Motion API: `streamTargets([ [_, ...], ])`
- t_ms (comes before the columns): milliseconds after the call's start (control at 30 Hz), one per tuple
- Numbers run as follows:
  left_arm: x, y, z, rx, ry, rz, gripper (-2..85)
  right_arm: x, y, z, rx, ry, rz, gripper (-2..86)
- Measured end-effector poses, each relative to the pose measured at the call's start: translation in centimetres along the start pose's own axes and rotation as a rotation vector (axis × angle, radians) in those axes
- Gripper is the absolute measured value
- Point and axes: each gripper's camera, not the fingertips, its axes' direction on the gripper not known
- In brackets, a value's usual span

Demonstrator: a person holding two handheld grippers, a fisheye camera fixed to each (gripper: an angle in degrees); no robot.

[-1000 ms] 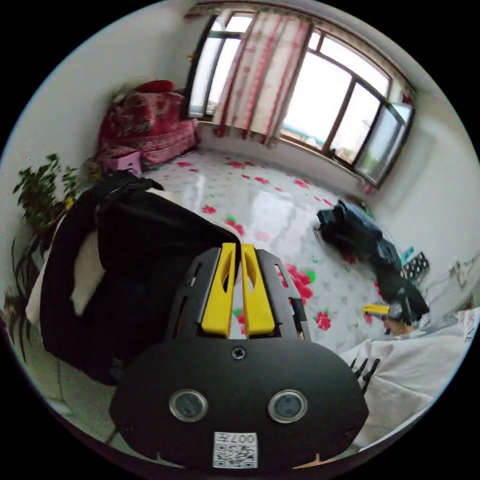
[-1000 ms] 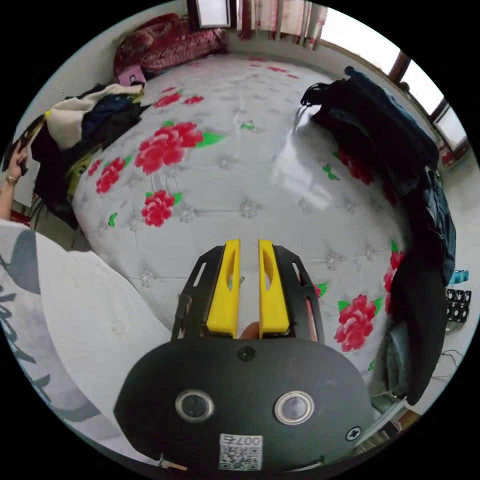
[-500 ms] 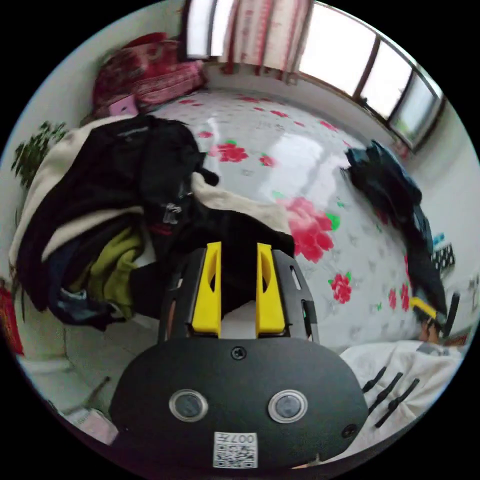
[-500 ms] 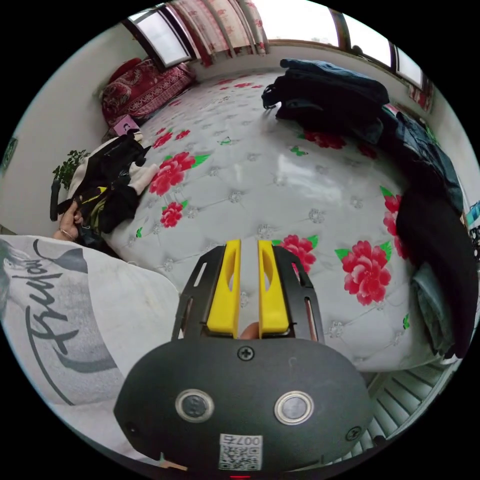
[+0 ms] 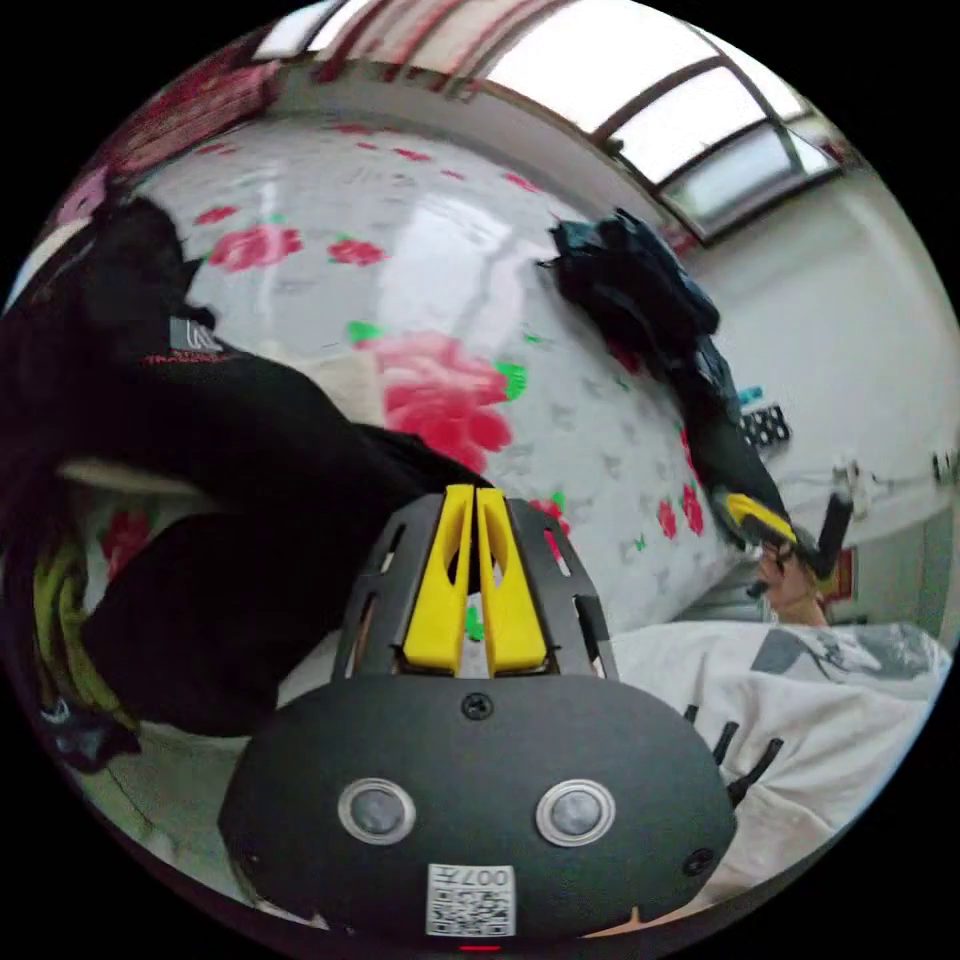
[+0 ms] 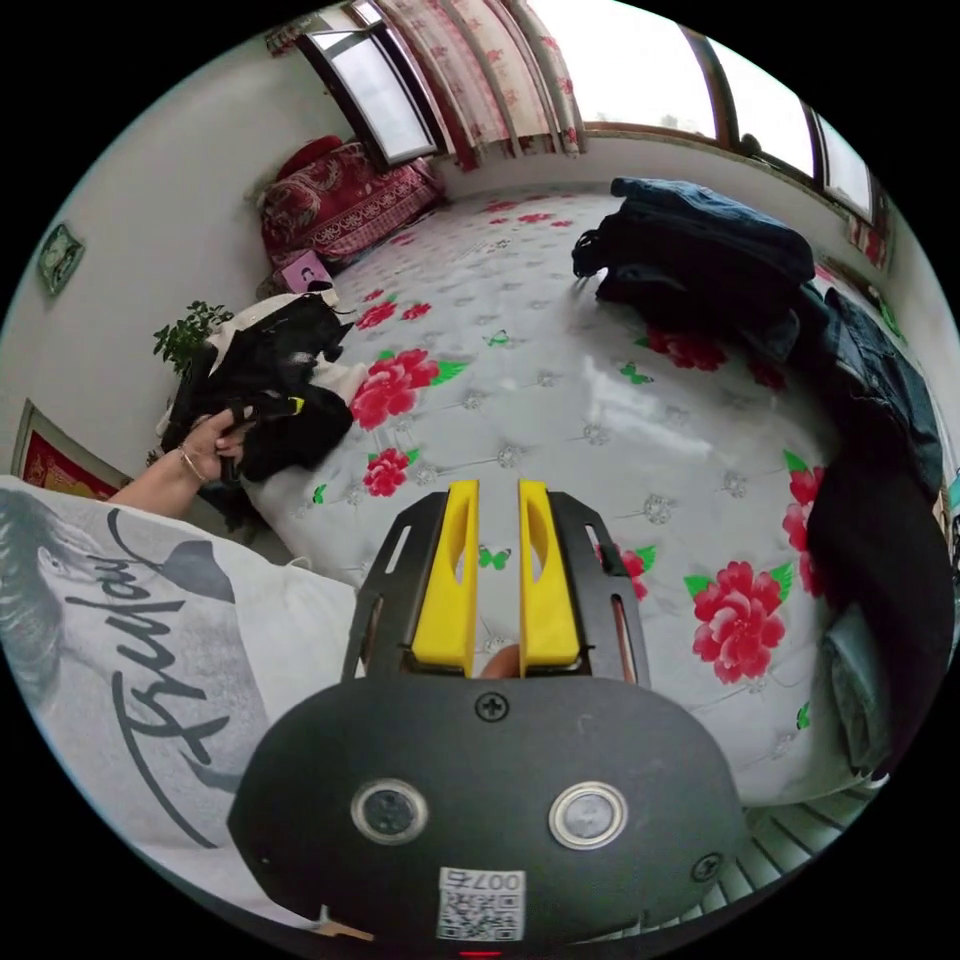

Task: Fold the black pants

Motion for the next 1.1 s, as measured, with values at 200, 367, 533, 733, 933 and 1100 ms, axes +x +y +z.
streamTargets([
  [200,23.6,3.2,6.0,-0.348,0.232,0.811,-1.0,2.2,-0.7,-0.9,0.019,-0.053,-0.027,9.1],
  [367,28.2,6.0,8.9,-0.456,0.301,0.968,-1.0,3.2,-4.2,-0.5,0.025,-0.152,-0.070,9.8],
  [533,17.8,5.6,5.3,-0.328,0.438,0.584,-0.9,2.7,-7.9,3.2,-0.082,-0.195,-0.134,10.8],
  [733,0.9,9.9,-3.6,0.080,0.307,-0.014,-0.6,1.8,-13.8,8.6,-0.190,-0.177,-0.158,11.4],
  [933,-14.4,14.8,-10.7,0.377,0.146,-0.523,4.0,-0.1,-20.0,13.5,-0.264,-0.178,-0.141,11.2],
  [1100,-22.4,11.3,-12.1,0.388,0.002,-0.664,8.0,-2.4,-23.4,17.4,-0.343,-0.141,-0.161,10.3],
])
